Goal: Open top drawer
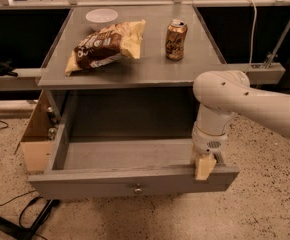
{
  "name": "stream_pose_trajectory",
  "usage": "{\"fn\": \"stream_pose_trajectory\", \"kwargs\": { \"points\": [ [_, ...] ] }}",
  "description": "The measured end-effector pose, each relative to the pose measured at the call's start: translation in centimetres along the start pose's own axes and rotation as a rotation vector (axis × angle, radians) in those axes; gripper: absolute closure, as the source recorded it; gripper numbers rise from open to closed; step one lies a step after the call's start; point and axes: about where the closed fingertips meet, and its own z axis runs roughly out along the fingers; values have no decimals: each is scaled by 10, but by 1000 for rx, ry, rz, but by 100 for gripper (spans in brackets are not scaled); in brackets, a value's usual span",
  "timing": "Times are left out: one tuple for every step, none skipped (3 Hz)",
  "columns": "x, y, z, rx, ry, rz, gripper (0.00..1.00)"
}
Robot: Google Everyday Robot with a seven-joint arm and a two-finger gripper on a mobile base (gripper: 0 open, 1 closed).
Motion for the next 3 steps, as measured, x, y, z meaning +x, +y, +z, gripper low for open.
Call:
{"fn": "stream_pose_trajectory", "kwargs": {
  "points": [
    [2,8,1,-22,7,8,100],
    [6,19,0,-38,8,34,100],
    [4,19,0,-38,8,34,100]
  ]
}}
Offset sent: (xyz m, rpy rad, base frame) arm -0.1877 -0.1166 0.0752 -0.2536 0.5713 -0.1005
